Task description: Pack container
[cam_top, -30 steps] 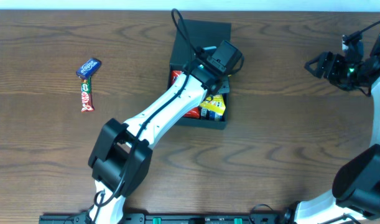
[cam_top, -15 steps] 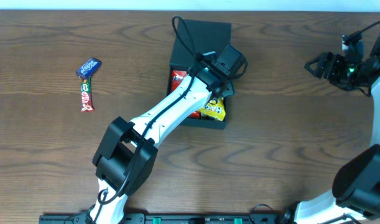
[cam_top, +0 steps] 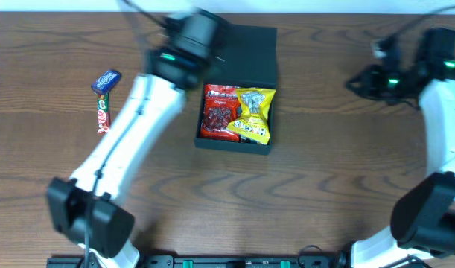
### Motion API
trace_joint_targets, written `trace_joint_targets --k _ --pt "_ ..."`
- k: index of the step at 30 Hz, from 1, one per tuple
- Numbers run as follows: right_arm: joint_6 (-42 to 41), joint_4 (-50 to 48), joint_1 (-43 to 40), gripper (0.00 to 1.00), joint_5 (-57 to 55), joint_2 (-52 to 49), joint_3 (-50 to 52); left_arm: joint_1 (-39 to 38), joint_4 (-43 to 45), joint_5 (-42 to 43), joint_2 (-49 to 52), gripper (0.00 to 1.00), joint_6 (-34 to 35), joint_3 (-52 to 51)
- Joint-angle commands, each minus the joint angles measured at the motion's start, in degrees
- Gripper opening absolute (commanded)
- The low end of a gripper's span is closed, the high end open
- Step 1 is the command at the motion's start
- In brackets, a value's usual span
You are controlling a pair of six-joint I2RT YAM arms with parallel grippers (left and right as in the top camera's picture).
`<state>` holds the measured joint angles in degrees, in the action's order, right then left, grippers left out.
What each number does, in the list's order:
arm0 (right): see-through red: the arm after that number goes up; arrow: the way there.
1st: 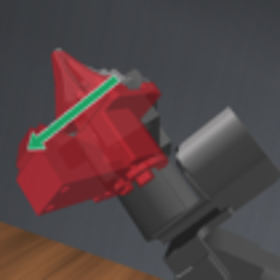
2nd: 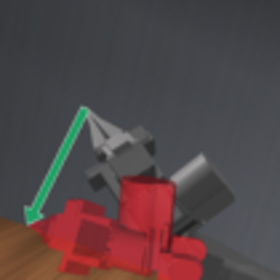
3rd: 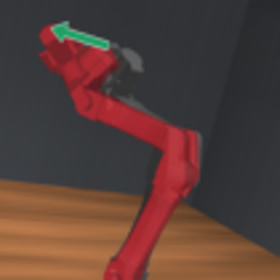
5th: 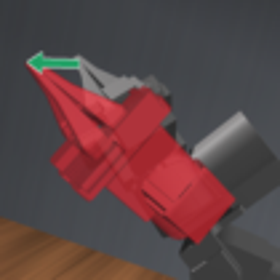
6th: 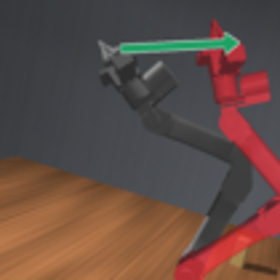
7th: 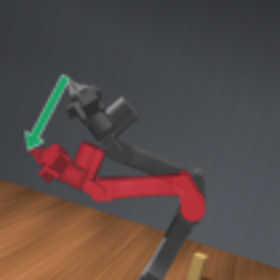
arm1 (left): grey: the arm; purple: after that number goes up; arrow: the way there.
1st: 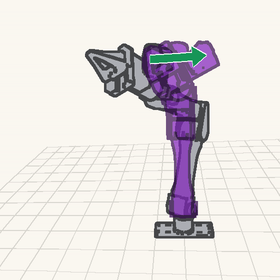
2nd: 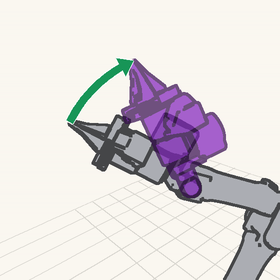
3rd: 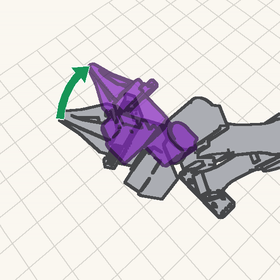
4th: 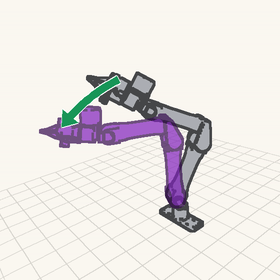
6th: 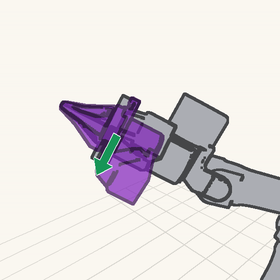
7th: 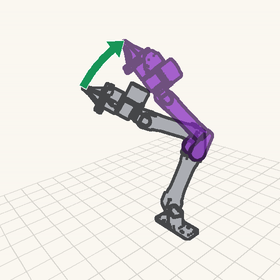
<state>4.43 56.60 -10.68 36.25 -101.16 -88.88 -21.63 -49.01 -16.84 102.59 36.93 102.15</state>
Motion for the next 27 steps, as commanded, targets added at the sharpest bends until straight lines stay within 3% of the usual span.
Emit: trace_joint_targets --k 1,6,13,27 --pt "3.82 -0.07 7.65 0.01 1.4 0.28 -0.35 4.85 -0.96 2.99 1.2 0.89 -5.42 0.07" --pt "1.42 -1.36 18.08 0.01 -9.7 -0.81 -0.33 10.29 -2.69 5.11 2.03 0.89 -7.72 0.0" --pt "-2.21 -6.23 28.15 0.01 -15.69 -5.53 -0.31 13.42 -2.6 5.16 2.1 0.92 -12.96 0.0" --pt "-10.21 -6.95 33.2 0.01 -22.75 -19.08 -0.31 14.97 -2.82 6.21 2.1 0.94 -17.68 0.0"
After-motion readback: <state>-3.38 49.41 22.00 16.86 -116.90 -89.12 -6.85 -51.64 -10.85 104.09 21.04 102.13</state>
